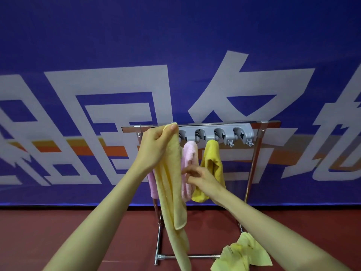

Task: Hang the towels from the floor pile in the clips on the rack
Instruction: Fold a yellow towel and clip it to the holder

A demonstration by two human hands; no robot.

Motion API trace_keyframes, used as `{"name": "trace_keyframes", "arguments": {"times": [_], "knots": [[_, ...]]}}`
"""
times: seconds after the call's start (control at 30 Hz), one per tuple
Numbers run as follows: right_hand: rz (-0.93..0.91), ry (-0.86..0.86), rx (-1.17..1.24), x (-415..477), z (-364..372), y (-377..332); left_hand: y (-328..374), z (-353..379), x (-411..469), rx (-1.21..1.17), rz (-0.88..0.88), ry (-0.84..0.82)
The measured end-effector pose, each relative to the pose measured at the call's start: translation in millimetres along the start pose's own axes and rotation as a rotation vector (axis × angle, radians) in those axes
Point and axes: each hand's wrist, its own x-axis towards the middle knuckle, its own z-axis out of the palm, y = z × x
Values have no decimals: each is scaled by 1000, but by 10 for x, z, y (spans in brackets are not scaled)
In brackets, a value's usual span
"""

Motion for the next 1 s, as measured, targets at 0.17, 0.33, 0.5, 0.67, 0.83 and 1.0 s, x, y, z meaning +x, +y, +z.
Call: {"name": "trace_keyframes", "arguments": {"times": [0.17,0.33,0.5,0.67,0.83,1.0], "knots": [[32,61,60,69,90,57,4,-58,-7,-44,74,-122],[18,-16,101,42,71,52,1,-157,-16,-45,77,-182],[62,14,96,-5,59,130,-34,-238,-1,-89,47,-110],[85,66,-11,-23,-69,300,-132,-290,-2,-114,25,1],[119,85,-93,-86,-340,410,-252,-323,-15,-138,-100,202],[237,119,98,-159,-674,463,-537,-430,-52,-109,-179,309]]}}
